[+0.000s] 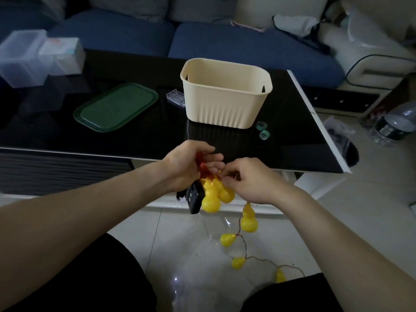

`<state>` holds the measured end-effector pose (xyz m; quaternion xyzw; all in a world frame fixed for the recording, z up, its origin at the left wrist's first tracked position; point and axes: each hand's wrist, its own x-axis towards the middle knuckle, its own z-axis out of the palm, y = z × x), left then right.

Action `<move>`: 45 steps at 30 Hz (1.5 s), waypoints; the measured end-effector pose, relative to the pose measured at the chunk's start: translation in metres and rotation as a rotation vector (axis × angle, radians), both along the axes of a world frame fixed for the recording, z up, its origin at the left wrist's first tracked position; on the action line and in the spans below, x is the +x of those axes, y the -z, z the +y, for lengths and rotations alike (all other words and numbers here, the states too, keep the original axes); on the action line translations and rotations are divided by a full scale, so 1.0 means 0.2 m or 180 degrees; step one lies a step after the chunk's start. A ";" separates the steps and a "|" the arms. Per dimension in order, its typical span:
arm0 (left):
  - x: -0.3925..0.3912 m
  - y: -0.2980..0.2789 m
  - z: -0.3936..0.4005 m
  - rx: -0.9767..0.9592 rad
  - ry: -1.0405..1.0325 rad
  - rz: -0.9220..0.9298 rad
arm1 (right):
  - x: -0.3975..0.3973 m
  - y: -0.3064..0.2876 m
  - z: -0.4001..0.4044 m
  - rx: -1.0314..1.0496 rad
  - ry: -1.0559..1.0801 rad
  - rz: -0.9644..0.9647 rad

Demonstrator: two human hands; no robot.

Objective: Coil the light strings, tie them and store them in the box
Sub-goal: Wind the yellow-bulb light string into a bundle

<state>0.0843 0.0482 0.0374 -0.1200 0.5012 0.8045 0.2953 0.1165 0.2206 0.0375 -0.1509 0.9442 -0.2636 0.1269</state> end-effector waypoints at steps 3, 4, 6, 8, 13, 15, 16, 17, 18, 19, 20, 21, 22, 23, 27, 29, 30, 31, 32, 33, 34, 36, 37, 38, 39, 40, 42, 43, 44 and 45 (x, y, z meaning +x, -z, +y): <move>0.00 0.00 0.01 0.0059 -0.0040 0.0024 | 0.01 -0.02 0.00 0.0147 -0.0130 0.0009; -0.01 0.01 0.01 0.0052 -0.0035 0.0035 | 0.02 -0.02 -0.01 0.0174 -0.0198 0.0035; -0.02 0.01 0.01 0.0054 -0.0034 0.0023 | 0.03 -0.02 -0.02 0.0211 -0.0332 0.0071; -0.02 0.02 0.00 0.0042 0.0141 0.0048 | 0.04 -0.02 -0.04 0.0147 -0.0409 0.0020; 0.02 0.03 0.01 -0.0387 0.0901 0.0242 | 0.05 -0.03 -0.05 0.0095 -0.0323 -0.0001; 0.03 0.04 0.01 -0.0568 0.1131 0.0350 | 0.04 -0.04 -0.04 -0.0070 -0.0189 0.0010; 0.03 0.04 0.01 -0.0654 0.1295 0.0428 | 0.04 -0.04 -0.04 -0.0179 -0.0095 0.0026; 0.04 0.03 0.02 -0.0703 0.1465 0.0491 | 0.04 -0.05 -0.04 -0.0269 -0.0009 0.0053; 0.04 0.04 0.02 -0.0714 0.1594 0.0481 | 0.04 -0.05 -0.03 -0.0334 0.0050 0.0079; 0.05 0.03 0.03 -0.0723 0.1696 0.0437 | 0.03 -0.06 -0.03 -0.0392 0.0084 0.0071; 0.05 0.03 0.03 -0.0768 0.1788 0.0432 | 0.03 -0.06 -0.02 -0.0476 0.0107 0.0020; 0.05 0.03 0.04 -0.0861 0.1881 0.0474 | 0.03 -0.06 -0.02 -0.0571 0.0132 -0.0044; 0.05 0.04 0.04 -0.0971 0.1945 0.0539 | 0.03 -0.06 -0.02 -0.0634 0.0157 -0.0075; 0.05 0.04 0.04 -0.1070 0.1963 0.0603 | 0.03 -0.05 -0.02 -0.0652 0.0167 -0.0064; 0.03 0.07 0.03 -0.1389 0.1872 0.0665 | 0.01 -0.04 -0.02 -0.0555 0.0147 -0.0049; 0.03 0.08 0.01 -0.1620 0.2067 0.0829 | -0.01 -0.05 0.01 -0.0380 0.0139 -0.0109; 0.04 0.07 0.00 -0.1719 0.2241 0.0898 | -0.02 -0.05 0.03 -0.0299 0.0126 -0.0205; 0.04 0.08 0.00 -0.1785 0.2370 0.0933 | -0.03 -0.04 0.05 -0.0256 0.0110 -0.0354; 0.04 0.07 0.00 -0.1793 0.2434 0.0927 | -0.03 -0.04 0.07 -0.0267 0.0076 -0.0522; 0.05 0.07 -0.01 -0.1748 0.2467 0.0919 | -0.03 -0.03 0.08 -0.0311 0.0025 -0.0663; 0.05 0.07 -0.02 -0.1693 0.2482 0.0958 | -0.03 -0.02 0.08 -0.0357 -0.0028 -0.0742; 0.05 0.07 -0.04 -0.1681 0.2516 0.1120 | -0.04 0.00 0.08 -0.0406 -0.0132 -0.0732; 0.06 0.08 -0.05 -0.1726 0.2535 0.1195 | -0.04 0.01 0.08 -0.0415 -0.0146 -0.0692; 0.06 0.08 -0.05 -0.1764 0.2540 0.1249 | -0.04 0.01 0.07 -0.0414 -0.0122 -0.0654; 0.06 0.08 -0.06 -0.1781 0.2537 0.1281 | -0.04 0.01 0.07 -0.0420 -0.0094 -0.0630; 0.06 0.08 -0.06 -0.1799 0.2523 0.1301 | -0.05 0.01 0.07 -0.0429 -0.0085 -0.0623; 0.05 0.08 -0.06 -0.1887 0.2485 0.1327 | -0.05 0.01 0.07 -0.0371 -0.0116 -0.0672; 0.05 0.08 -0.05 -0.1929 0.2484 0.1340 | -0.05 0.01 0.07 -0.0308 -0.0127 -0.0695; 0.05 0.08 -0.05 -0.1943 0.2499 0.1345 | -0.05 0.02 0.07 -0.0263 -0.0131 -0.0675; 0.05 0.08 -0.05 -0.1923 0.2523 0.1333 | -0.05 0.03 0.06 -0.0260 -0.0125 -0.0605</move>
